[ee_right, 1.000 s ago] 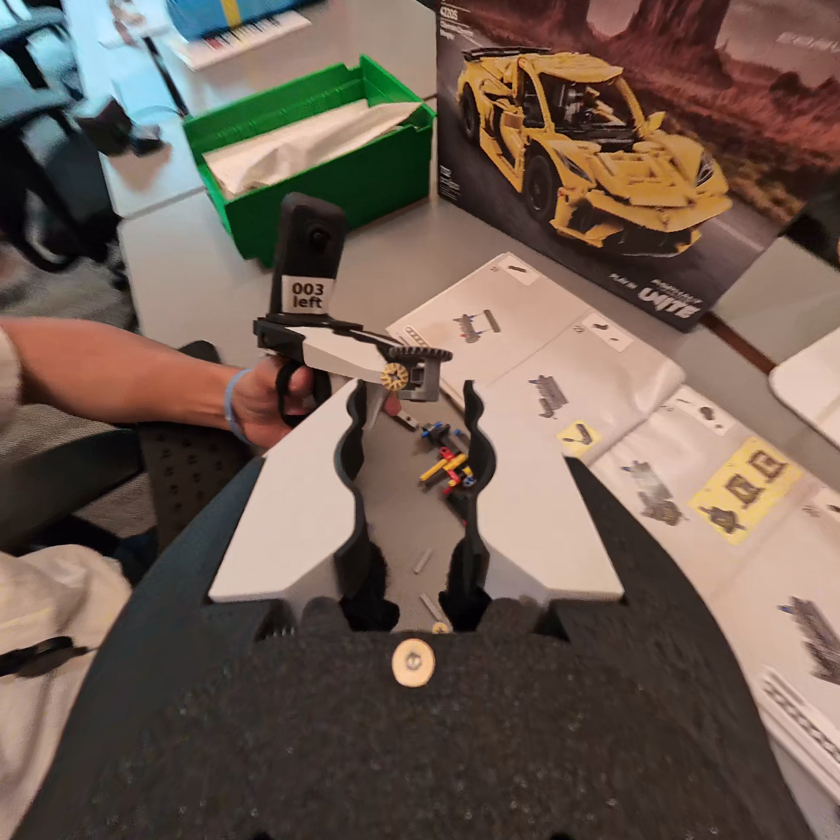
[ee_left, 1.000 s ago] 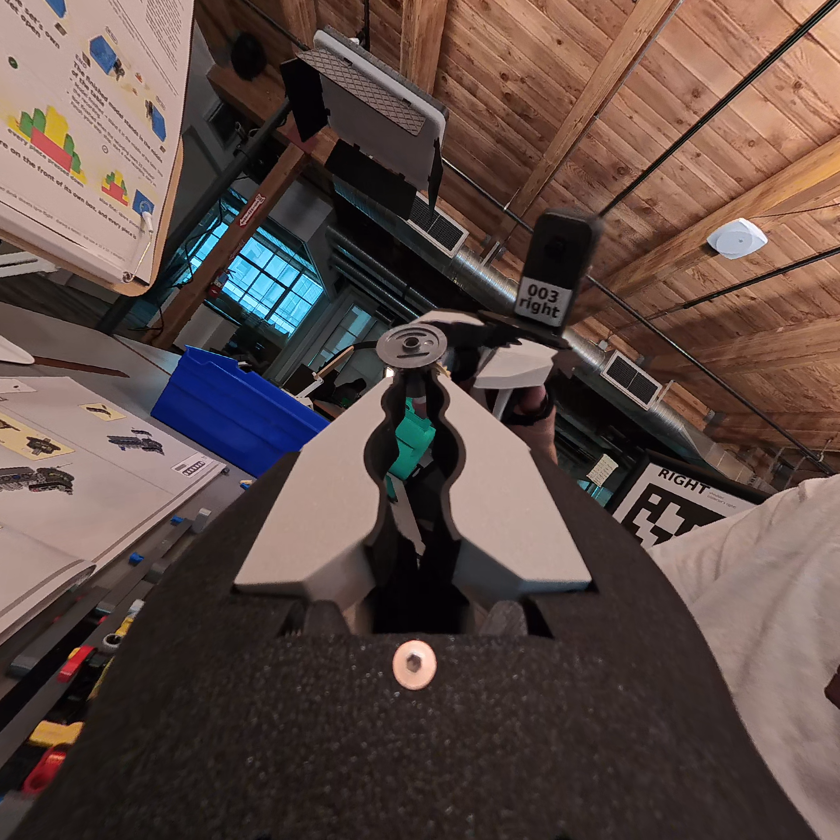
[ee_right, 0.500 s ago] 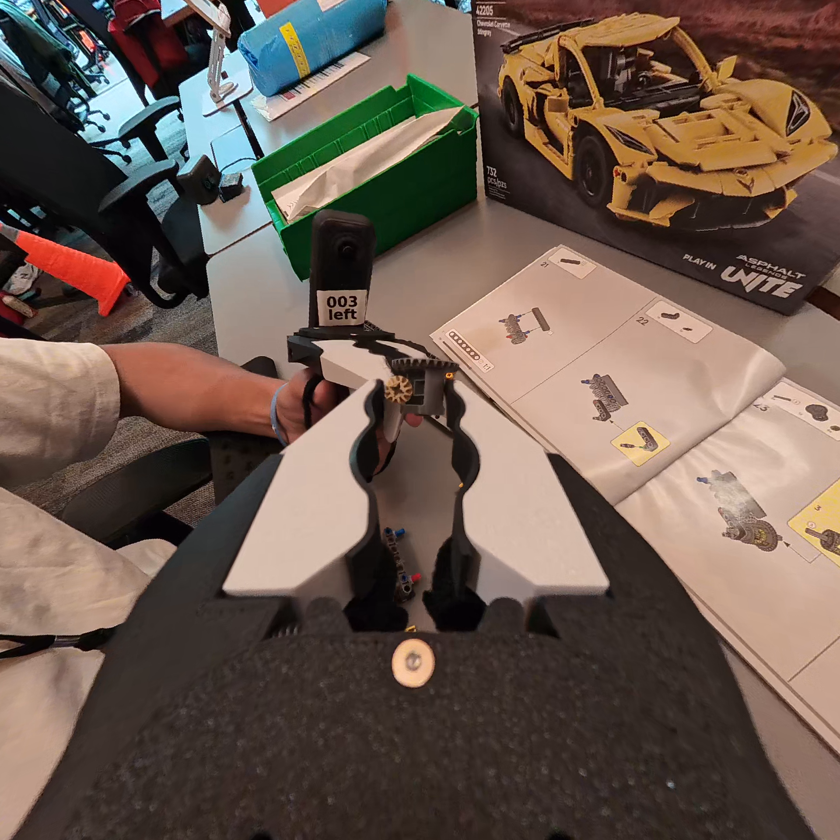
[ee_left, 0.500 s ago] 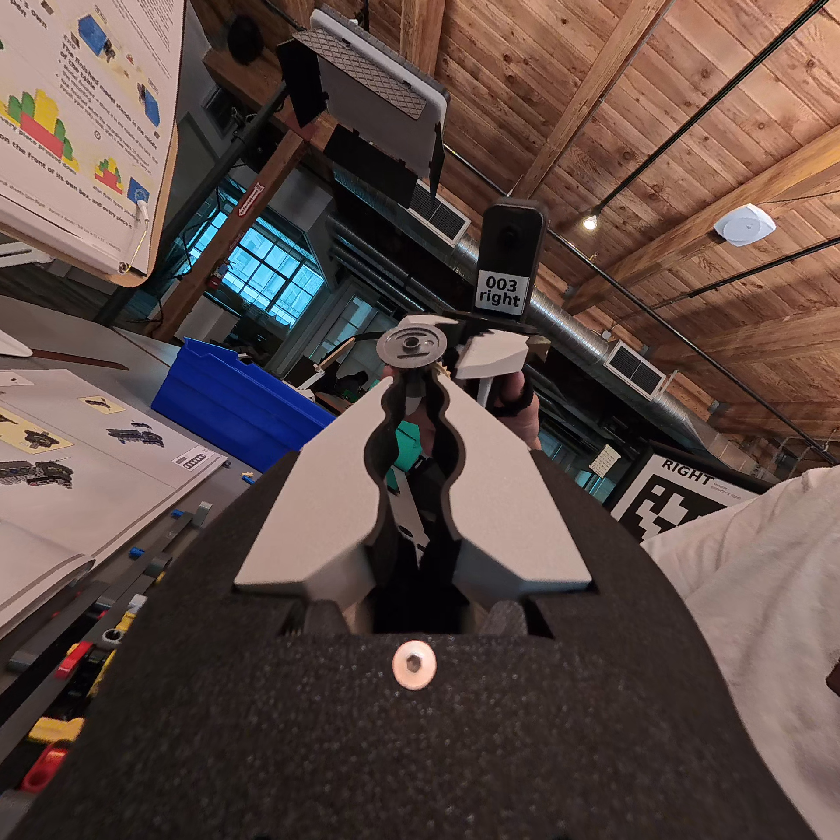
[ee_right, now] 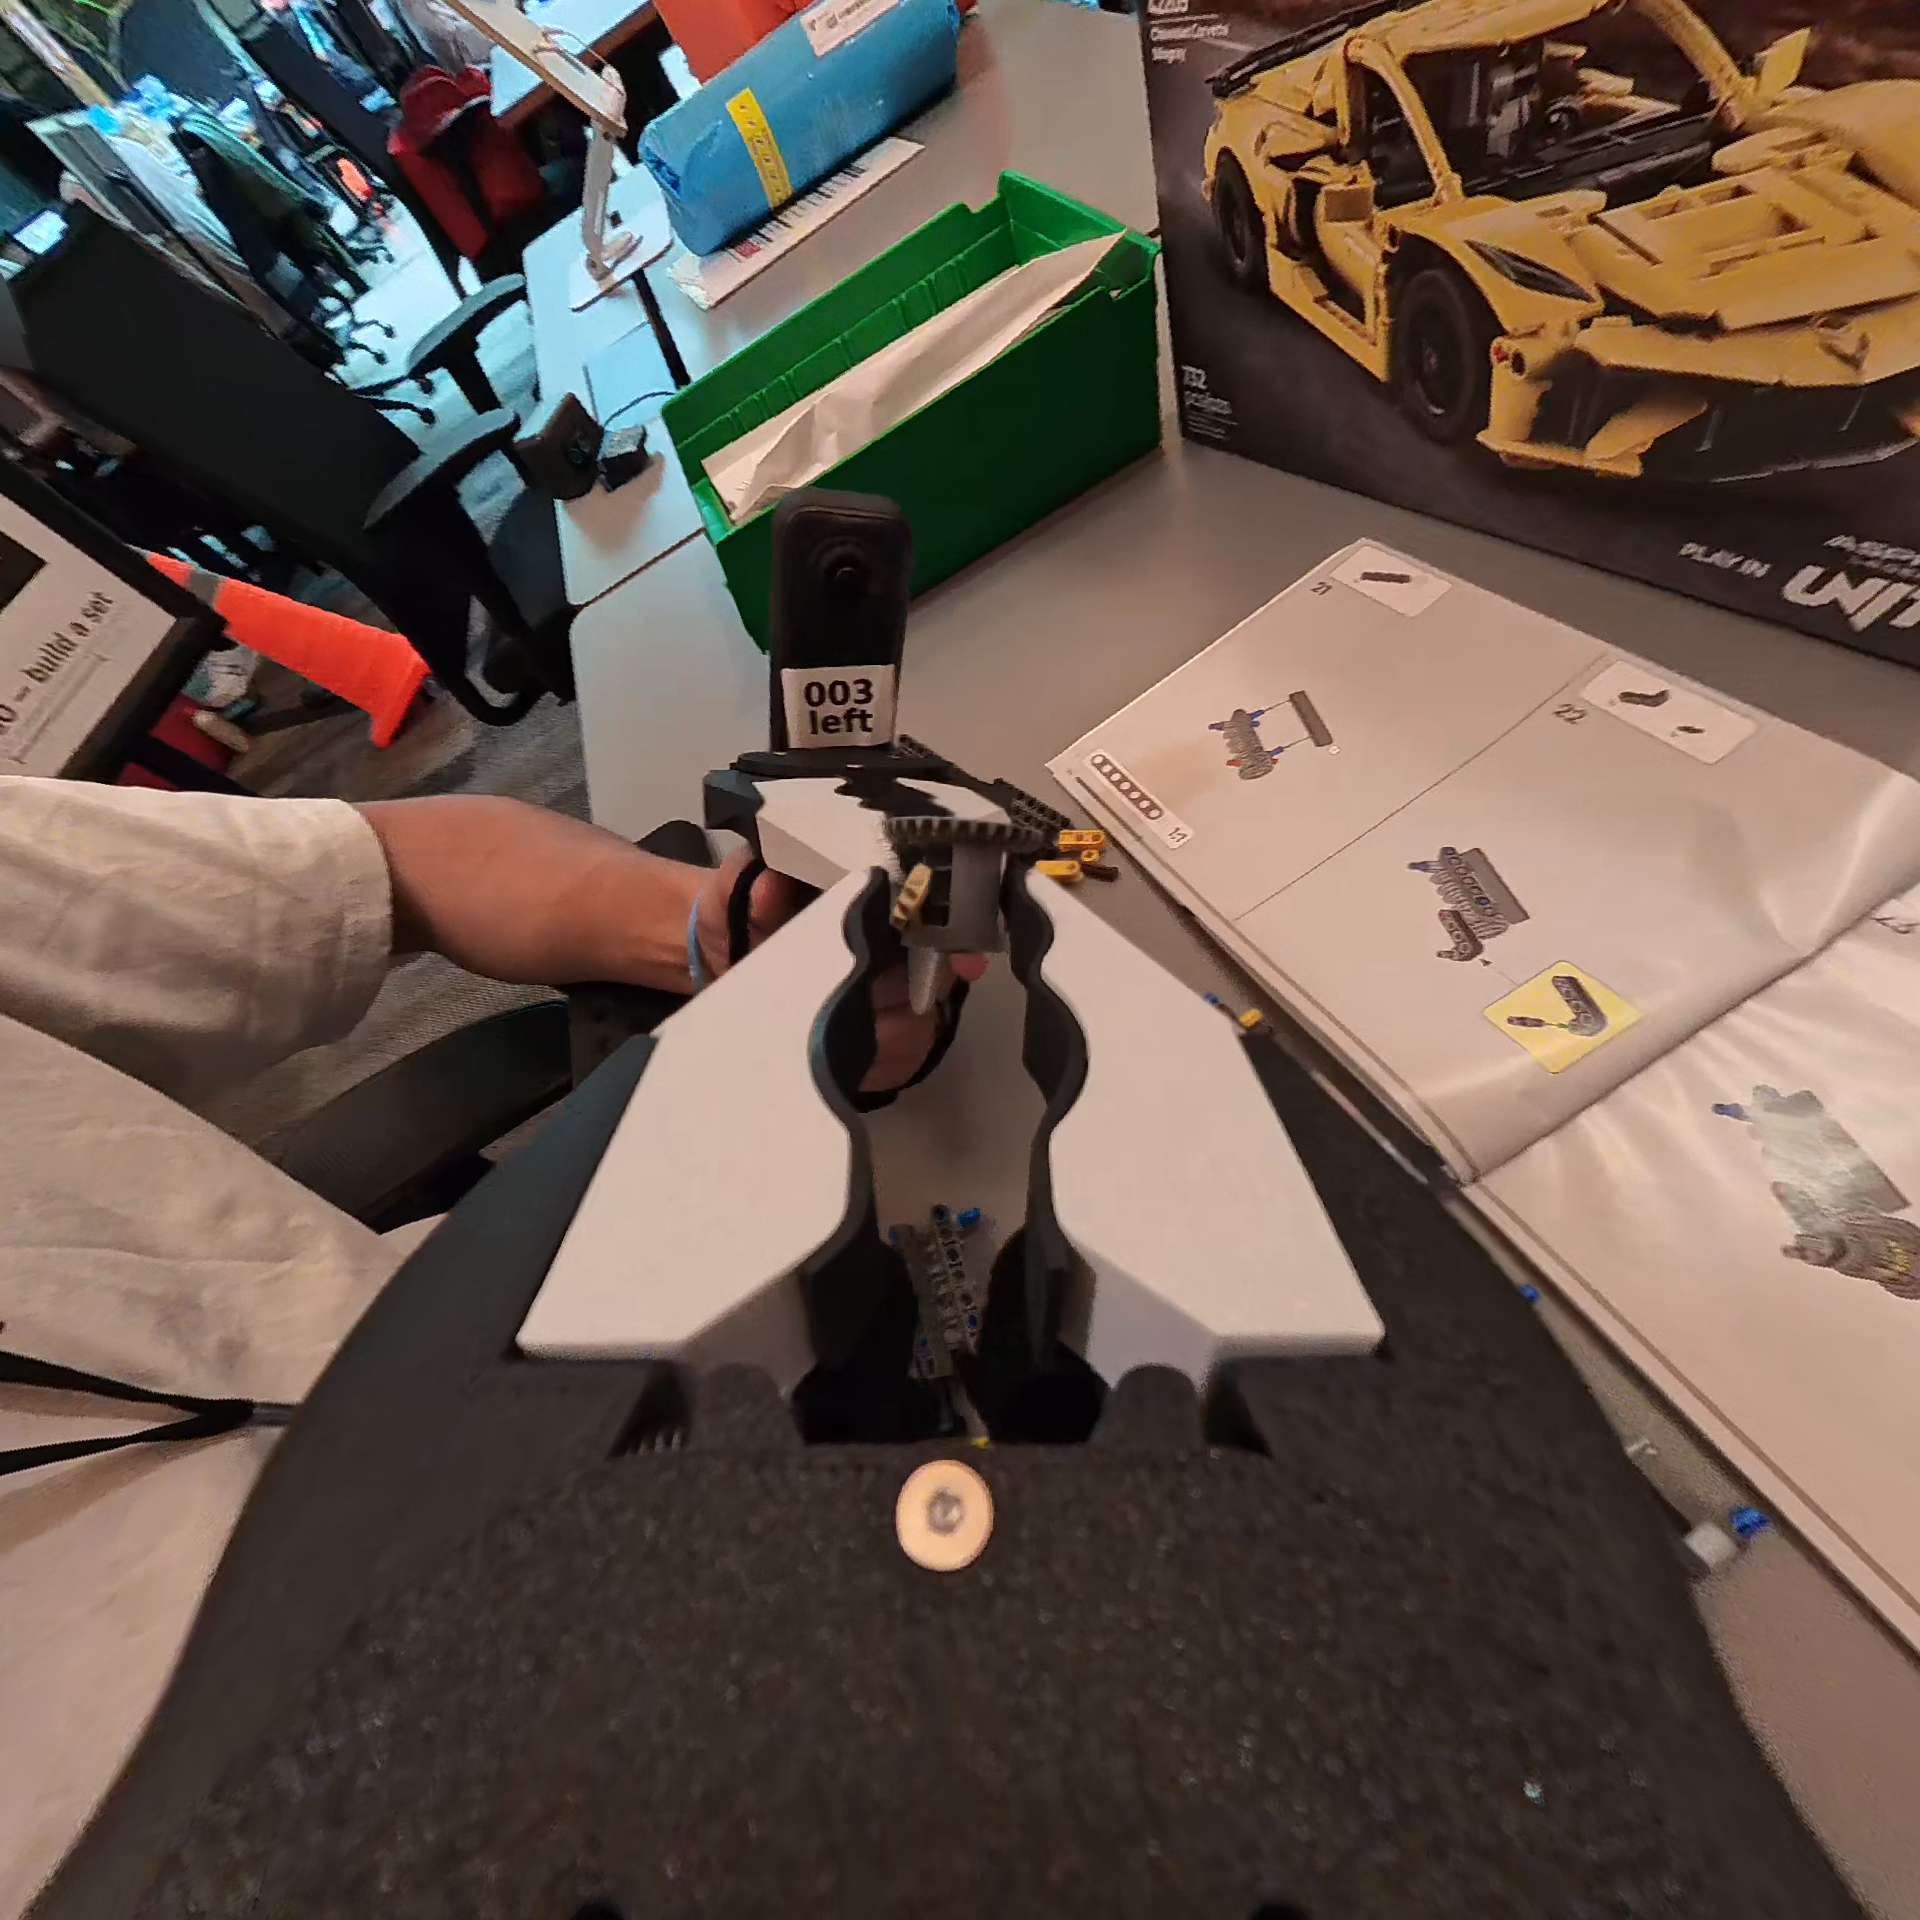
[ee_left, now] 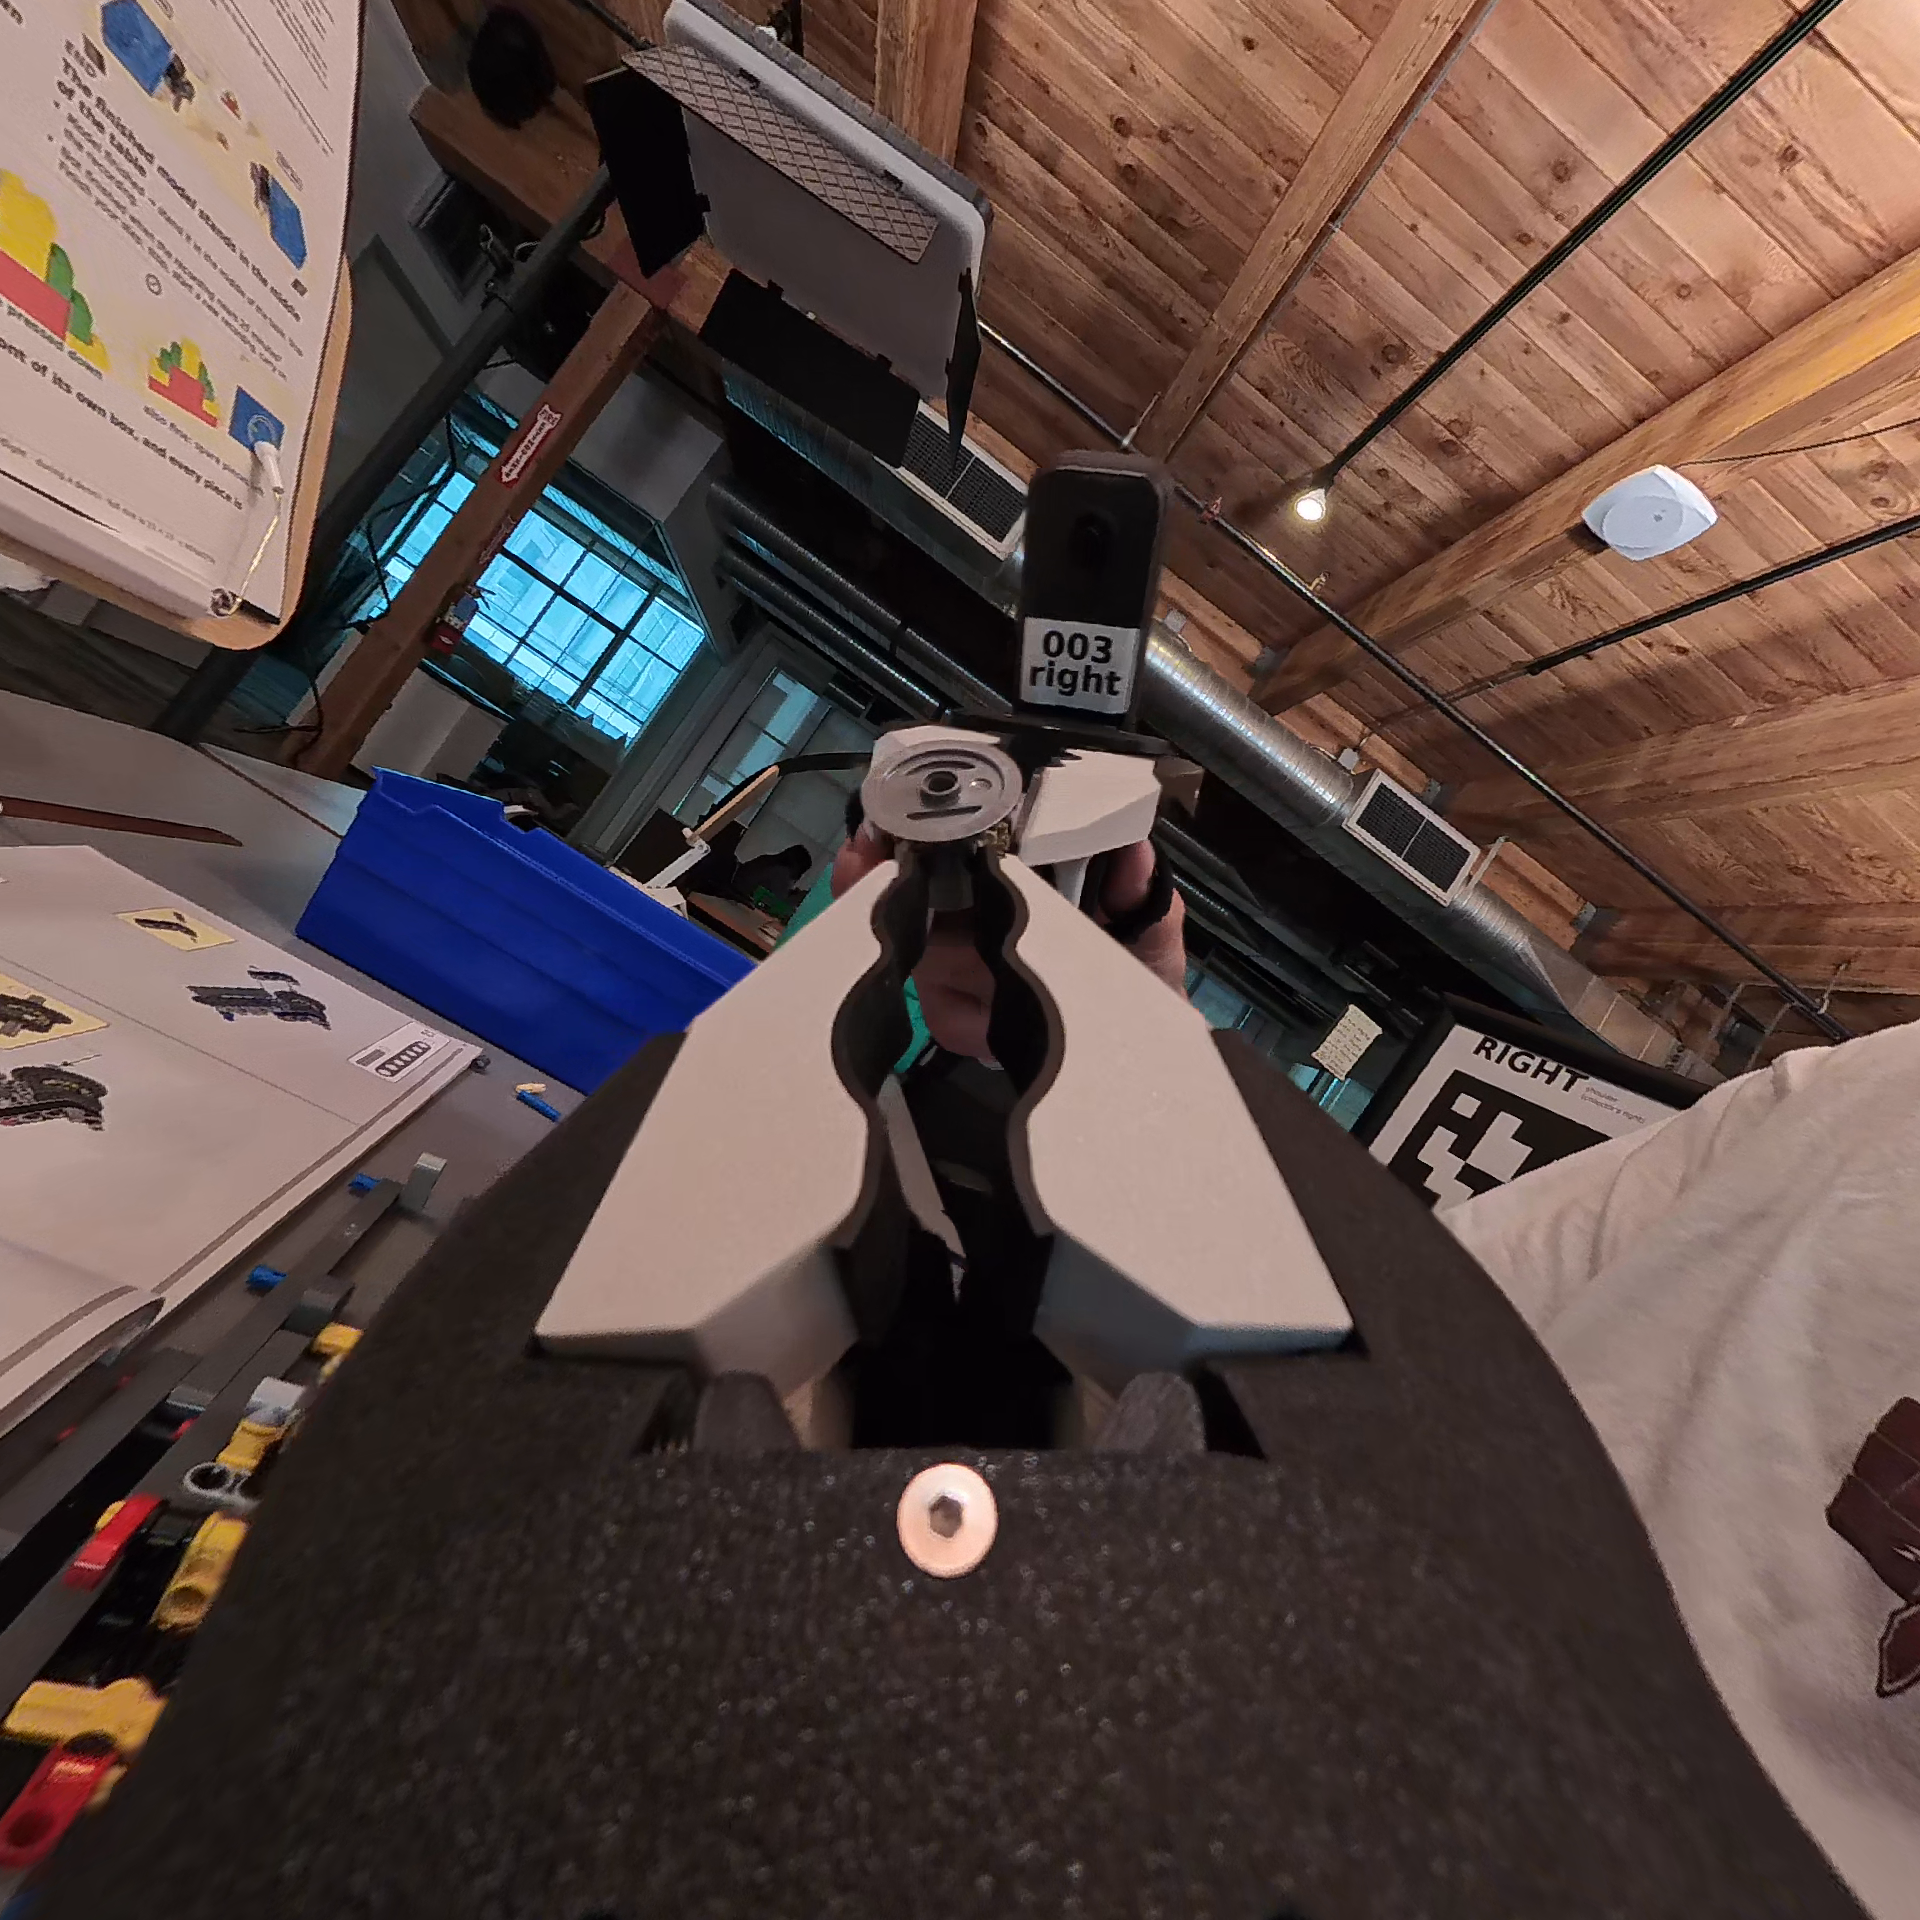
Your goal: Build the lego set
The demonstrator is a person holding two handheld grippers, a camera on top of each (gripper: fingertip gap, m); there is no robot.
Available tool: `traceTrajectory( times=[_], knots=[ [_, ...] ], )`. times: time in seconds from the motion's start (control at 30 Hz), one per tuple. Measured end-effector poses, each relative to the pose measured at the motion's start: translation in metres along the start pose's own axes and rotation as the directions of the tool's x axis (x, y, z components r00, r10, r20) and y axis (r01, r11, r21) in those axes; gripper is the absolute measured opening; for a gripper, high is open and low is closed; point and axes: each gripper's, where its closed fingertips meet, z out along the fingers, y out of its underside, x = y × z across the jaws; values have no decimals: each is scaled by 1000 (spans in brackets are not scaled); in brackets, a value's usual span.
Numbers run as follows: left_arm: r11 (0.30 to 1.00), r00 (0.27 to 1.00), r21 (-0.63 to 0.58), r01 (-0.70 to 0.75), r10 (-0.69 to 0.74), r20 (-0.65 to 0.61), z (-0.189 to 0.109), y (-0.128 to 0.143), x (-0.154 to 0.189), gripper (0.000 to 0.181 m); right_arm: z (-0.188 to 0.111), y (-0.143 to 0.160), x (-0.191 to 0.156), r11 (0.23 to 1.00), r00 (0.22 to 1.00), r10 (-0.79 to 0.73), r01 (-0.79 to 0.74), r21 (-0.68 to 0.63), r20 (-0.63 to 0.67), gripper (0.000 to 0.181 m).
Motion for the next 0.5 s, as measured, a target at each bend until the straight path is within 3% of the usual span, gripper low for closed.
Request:
traceTrajectory(
  times=[0.13,0.5],
  knots=[
    [1000,1000,-2,18,-18,-6,0,1,0,8,0,2,1,999,1000,19,-18,-28,23,25],
    [985,985,11,170,-170,37,-4,2,-21,8,5,3,25,995,995,-41,33,-92,-92,25]
  ],
)
